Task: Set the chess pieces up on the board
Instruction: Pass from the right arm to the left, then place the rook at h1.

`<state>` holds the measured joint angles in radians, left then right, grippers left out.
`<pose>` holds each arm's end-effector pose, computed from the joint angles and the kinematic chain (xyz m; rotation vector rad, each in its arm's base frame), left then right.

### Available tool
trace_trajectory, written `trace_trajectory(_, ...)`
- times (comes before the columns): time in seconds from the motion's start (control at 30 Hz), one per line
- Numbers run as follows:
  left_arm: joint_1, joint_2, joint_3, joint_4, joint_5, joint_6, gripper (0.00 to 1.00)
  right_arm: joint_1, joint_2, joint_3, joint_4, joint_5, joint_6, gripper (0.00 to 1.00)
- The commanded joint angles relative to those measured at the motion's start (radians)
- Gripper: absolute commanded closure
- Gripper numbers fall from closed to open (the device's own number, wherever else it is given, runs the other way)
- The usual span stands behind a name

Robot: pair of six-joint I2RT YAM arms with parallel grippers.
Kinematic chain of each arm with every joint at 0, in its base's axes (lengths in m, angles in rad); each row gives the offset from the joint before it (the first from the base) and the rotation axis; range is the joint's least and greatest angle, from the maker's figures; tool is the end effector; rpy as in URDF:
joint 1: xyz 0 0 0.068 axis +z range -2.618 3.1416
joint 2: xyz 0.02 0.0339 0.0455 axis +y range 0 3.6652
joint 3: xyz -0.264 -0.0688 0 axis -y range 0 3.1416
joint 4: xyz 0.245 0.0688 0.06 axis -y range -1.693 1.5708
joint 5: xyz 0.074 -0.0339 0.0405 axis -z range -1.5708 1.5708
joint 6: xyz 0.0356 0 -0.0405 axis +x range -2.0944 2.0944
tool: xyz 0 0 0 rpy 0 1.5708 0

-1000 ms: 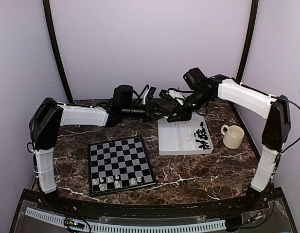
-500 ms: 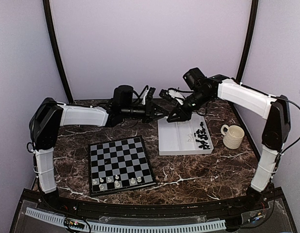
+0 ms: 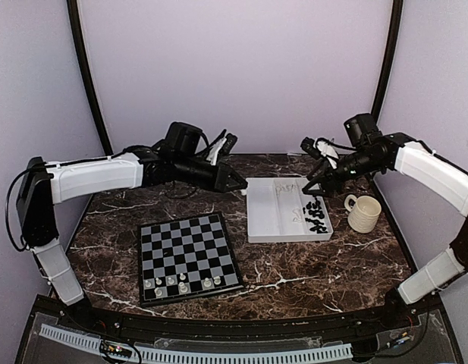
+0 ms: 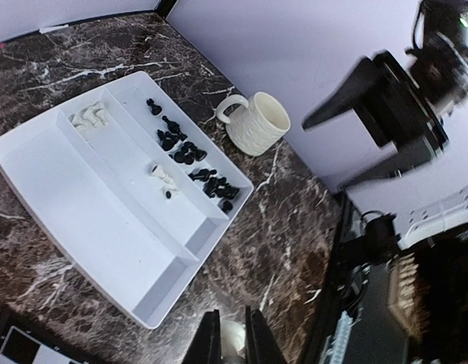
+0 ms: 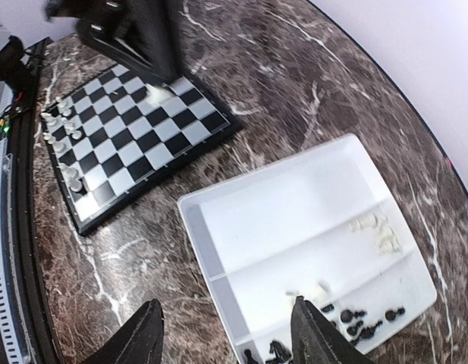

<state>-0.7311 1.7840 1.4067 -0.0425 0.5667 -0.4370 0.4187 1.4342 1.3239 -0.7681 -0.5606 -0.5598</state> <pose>0.3005 -0.2951 0.2946 0.7105 2.0491 -1.2800 0.2670 0.1395 0.3275 -1.3191 1.9586 0.6147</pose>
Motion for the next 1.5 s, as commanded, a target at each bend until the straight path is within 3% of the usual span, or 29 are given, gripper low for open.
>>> trace_trajectory(0.0, -0.087, -0.093, -0.021, -0.306, -0.202, 0.290, 0.99, -0.102, -0.007, -0.157, 0.152, -0.009, 0.038, 0.41)
trace_trajectory(0.1, -0.172, -0.110, -0.069, -0.359, -0.347, 0.361, 1.00, -0.139, -0.004, -0.222, 0.202, -0.017, 0.054, 0.41)
trace_trajectory(0.27, -0.260, -0.136, -0.175, -0.353, -0.465, 0.356, 1.00, -0.141, -0.018, -0.301, 0.273, -0.013, 0.058, 0.41)
trace_trajectory(0.5, -0.338, -0.109, -0.265, -0.335, -0.468, 0.340, 1.00, -0.143, -0.035, -0.334, 0.288, 0.016, 0.043, 0.41)
trace_trajectory(1.2, -0.410, 0.021, -0.233, -0.336, -0.451, 0.323, 0.99, -0.143, -0.020, -0.333, 0.273, 0.001, 0.024, 0.41)
trace_trajectory(1.47, -0.414, 0.029, -0.230, -0.337, -0.478, 0.314, 0.87, -0.144, -0.019, -0.334, 0.270, -0.006, 0.023, 0.41)
